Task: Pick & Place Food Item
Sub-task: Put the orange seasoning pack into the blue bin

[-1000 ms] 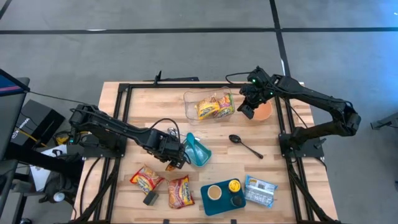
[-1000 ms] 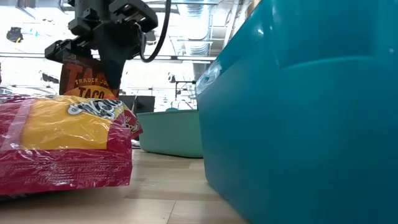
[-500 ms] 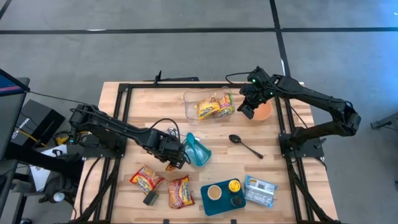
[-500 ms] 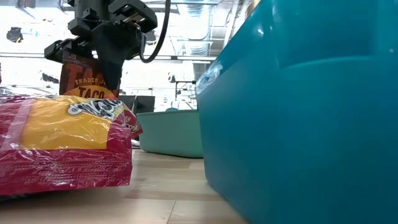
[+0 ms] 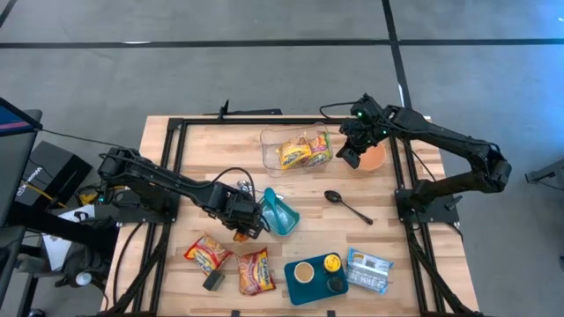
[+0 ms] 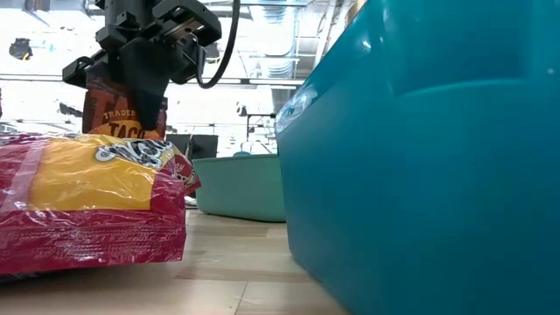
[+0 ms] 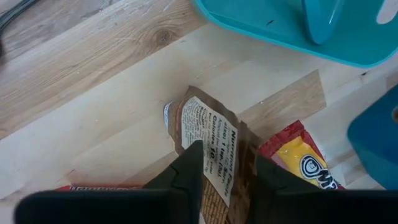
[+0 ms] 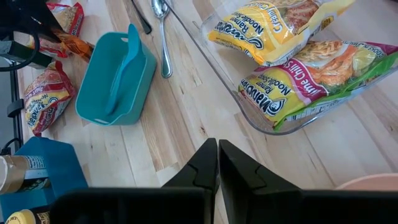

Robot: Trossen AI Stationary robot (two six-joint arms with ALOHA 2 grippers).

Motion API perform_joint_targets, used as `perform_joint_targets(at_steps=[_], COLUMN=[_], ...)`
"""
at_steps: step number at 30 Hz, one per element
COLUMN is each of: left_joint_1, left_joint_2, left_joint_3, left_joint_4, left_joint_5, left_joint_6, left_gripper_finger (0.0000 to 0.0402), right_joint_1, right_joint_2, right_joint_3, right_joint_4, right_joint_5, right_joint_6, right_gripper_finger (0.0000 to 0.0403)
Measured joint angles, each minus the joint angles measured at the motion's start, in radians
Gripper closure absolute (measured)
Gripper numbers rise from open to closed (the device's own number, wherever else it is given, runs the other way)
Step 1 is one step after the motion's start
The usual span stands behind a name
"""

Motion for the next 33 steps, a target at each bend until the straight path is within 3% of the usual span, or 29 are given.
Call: perform_joint_targets(at_steps=[9,25,30,33], left_joint_1=[0.000,0.000,0.006,0.007], left_joint_2=[0.000,-0.007,-0.067,-0.133], left_joint_3=[0.000,0.000,0.000,0.000], left_joint_4=[0.000,0.014,0.063,0.102], left_joint_5=[0.000,0.000,-0.020,-0.088], left_joint_6=[0.000,0.000,0.000,0.000], left_gripper_finger=[0.0398,0.0401,0.0401,0.0401], right_joint_1=[0.000,0.000,0.000,0.000], right_joint_2=[0.000,0.000,0.000,0.000], right_joint_3=[0.000,0.000,0.000,0.000], right_joint_4=[0.000,0.000,0.002,0.005], right_joint_5=[0.000,0.000,0.000,0.000], right_joint_6=[-0.018,-0.026,-0.026,-0.026], right_gripper_finger=[0.0392,0.0392,0.0392,0.0392])
